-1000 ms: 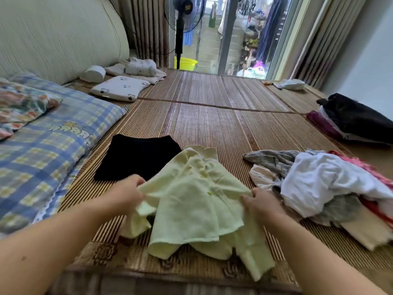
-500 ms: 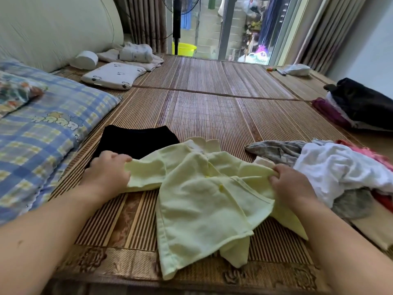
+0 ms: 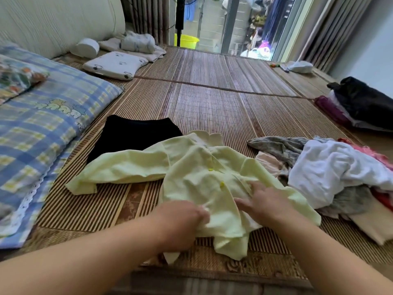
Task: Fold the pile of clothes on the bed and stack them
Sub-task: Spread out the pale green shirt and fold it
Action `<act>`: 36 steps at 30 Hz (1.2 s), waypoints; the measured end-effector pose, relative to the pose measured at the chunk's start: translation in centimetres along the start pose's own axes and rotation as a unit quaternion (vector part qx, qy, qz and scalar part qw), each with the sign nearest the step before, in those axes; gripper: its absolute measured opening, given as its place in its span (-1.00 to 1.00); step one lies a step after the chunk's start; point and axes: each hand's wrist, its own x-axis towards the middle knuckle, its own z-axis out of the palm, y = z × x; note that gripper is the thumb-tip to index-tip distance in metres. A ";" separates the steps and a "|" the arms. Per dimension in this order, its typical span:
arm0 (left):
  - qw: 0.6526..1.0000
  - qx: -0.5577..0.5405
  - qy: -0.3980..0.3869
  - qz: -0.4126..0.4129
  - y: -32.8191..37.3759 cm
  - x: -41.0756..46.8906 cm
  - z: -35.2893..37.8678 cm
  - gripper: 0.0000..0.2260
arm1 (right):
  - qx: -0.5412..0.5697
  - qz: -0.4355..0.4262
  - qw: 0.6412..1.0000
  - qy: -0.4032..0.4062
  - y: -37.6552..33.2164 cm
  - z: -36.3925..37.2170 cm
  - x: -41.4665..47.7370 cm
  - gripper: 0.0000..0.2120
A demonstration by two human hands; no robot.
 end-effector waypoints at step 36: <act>0.949 -0.226 0.217 -0.027 -5.7 -5.0 -1.1 -0.64 | -0.035 -0.307 0.948 0.077 -2.2 4.2 -10.7 -0.85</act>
